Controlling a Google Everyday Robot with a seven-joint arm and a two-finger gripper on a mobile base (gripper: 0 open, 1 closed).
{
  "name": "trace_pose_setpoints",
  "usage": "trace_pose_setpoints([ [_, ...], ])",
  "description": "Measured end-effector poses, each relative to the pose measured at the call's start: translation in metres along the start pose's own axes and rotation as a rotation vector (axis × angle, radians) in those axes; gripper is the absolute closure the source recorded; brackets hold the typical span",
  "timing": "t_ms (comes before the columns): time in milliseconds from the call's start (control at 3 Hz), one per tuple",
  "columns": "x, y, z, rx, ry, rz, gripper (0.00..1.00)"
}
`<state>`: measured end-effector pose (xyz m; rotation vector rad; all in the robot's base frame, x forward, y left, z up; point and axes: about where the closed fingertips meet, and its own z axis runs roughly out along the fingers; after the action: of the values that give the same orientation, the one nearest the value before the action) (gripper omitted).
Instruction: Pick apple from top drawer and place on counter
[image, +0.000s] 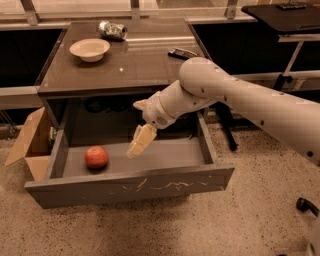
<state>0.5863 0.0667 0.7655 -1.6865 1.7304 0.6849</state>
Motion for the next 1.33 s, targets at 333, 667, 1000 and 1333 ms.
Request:
trace_pose_setpoints([
  [333, -0.003, -0.016, 0.034, -0.019, -0.043, -0.013, 0.0],
  [667, 0.002, -0.03, 0.069, -0.024, -0.094, 0.003, 0.0],
  [1000, 0.004, -0.037, 0.086, -0.019, -0.122, 0.015, 0.0],
  [1333, 0.001, -0.041, 0.113, -0.041, -0.14, 0.006, 0.0],
])
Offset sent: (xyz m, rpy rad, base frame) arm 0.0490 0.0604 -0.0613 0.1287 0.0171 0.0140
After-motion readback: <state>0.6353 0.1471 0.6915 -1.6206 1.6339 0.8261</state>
